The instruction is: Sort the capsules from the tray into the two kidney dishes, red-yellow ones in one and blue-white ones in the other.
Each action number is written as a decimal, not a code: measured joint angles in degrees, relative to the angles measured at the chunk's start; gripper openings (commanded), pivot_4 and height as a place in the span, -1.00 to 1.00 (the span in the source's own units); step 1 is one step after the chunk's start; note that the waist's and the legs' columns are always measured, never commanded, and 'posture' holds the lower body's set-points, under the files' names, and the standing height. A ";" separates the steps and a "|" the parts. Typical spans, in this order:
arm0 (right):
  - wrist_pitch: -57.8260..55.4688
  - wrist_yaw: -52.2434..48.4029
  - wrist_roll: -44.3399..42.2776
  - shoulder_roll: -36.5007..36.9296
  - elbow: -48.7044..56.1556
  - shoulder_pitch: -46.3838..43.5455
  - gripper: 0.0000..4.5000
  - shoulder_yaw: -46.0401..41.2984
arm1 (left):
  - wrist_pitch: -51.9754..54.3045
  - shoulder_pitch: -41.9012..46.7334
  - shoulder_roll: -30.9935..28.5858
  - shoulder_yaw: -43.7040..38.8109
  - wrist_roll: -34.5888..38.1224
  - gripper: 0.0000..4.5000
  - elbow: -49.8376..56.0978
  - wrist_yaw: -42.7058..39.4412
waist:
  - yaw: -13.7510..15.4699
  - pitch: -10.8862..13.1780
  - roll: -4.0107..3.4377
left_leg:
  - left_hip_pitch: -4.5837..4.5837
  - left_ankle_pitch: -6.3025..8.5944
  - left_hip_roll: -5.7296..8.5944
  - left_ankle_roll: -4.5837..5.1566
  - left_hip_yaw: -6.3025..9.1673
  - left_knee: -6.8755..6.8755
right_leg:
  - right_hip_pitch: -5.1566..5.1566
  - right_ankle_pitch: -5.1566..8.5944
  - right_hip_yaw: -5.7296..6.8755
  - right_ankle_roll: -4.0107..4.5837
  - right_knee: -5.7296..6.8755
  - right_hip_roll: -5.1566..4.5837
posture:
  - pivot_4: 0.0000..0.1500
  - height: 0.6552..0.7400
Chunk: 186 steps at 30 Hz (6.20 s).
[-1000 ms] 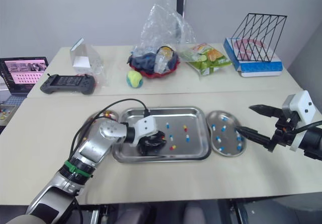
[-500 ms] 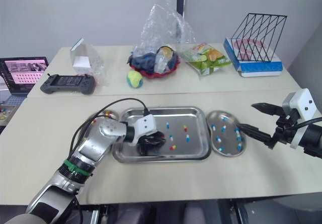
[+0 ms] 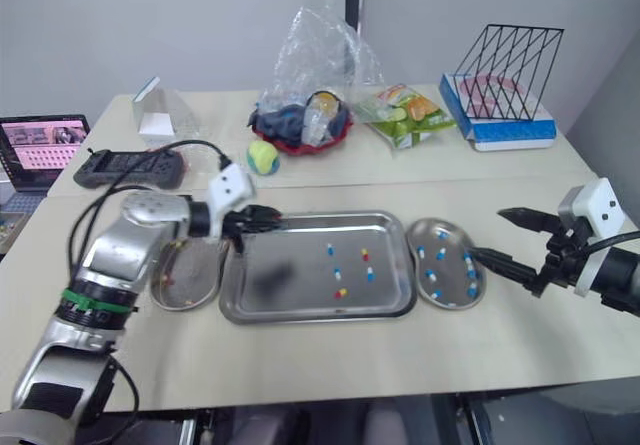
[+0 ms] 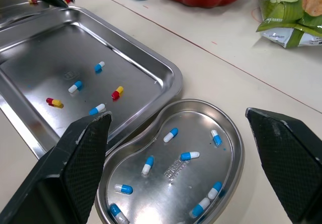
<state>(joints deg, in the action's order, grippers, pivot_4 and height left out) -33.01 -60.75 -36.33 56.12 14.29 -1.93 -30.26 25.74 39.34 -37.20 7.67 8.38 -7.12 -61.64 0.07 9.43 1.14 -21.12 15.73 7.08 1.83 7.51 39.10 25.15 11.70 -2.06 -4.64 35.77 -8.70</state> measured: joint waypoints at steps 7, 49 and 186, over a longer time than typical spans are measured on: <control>0.00 -1.24 -0.11 0.01 -1.95 -2.40 1.00 2.13 | -7.20 -8.33 -14.69 -7.61 0.99 -0.89 -6.61 -7.94 | -0.72 -0.01 -0.02 | 0.00 0.04 -0.01 0.05 -0.02 -0.06 | 0.07 0.00 -0.07 0.00 -0.02 0.03 | 1.00 1.00; 14.08 -2.84 2.96 -5.45 -28.34 -5.98 1.00 0.47 | -27.15 -22.06 -12.89 -36.69 15.70 0.99 -28.64 -3.81 | -0.78 -0.03 0.03 | 0.06 0.14 -0.03 0.16 -0.08 -0.05 | 0.10 -0.06 -0.12 0.02 0.03 0.02 | 1.00 1.00; 7.81 3.10 0.28 -6.84 -13.73 2.19 1.00 -3.27 | 13.39 -6.15 5.01 1.39 10.73 -0.99 14.75 4.18 | 0.27 -0.04 0.00 | 0.17 0.14 -0.09 0.09 -0.32 0.04 | -0.05 -0.12 -0.39 -0.04 -0.01 0.14 | 1.00 1.00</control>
<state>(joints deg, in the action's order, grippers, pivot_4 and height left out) -25.20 -57.65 -36.05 49.28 0.56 0.26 -33.53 39.13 33.20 -32.19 9.05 19.11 7.63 -57.46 0.34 9.38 1.14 -20.95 15.87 6.99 1.92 7.19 39.13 25.10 11.58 -2.45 -4.68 35.76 -8.56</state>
